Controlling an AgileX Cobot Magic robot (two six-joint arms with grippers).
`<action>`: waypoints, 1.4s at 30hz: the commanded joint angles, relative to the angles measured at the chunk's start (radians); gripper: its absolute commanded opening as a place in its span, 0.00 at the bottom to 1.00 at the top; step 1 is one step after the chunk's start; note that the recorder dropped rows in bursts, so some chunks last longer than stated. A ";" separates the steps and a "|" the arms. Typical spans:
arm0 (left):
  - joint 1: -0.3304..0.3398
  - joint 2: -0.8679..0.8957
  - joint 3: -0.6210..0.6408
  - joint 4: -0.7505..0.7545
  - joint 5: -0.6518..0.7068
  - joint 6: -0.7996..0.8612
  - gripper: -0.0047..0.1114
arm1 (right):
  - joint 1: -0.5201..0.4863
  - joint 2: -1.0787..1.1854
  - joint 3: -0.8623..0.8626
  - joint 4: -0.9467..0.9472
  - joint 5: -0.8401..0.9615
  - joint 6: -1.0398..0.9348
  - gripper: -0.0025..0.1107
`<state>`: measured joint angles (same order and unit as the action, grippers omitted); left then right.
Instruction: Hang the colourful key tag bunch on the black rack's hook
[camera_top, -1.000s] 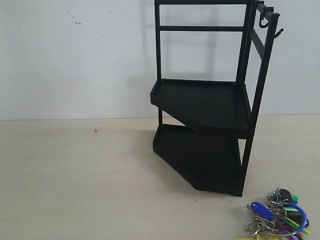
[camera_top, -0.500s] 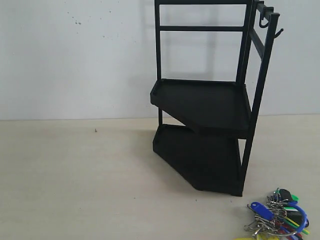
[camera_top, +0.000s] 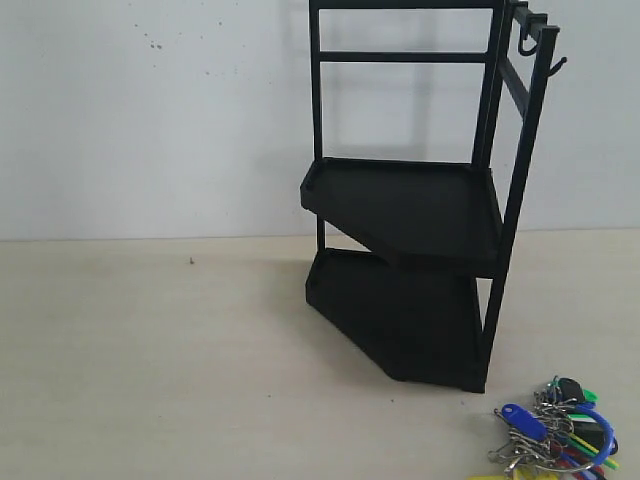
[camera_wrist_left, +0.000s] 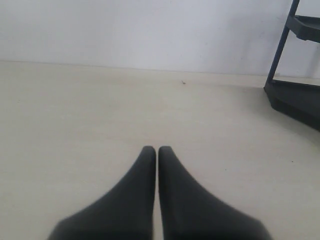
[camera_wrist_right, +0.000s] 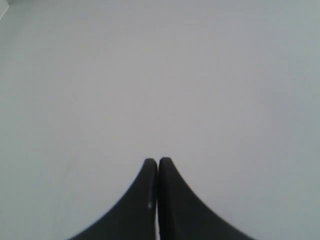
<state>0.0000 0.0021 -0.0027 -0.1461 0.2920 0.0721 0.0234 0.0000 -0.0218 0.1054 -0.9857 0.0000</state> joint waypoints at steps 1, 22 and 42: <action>-0.001 -0.002 0.003 0.005 -0.008 0.003 0.08 | -0.004 0.000 -0.135 0.045 0.071 0.000 0.02; -0.001 -0.002 0.003 0.005 -0.008 0.003 0.08 | -0.004 0.744 -0.788 0.066 1.785 0.153 0.02; -0.001 -0.002 0.003 0.005 -0.008 0.003 0.08 | -0.004 1.300 -0.754 0.012 1.806 0.148 0.16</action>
<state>0.0000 0.0021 -0.0027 -0.1461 0.2920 0.0721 0.0221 1.2446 -0.7822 0.1305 0.8570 0.1394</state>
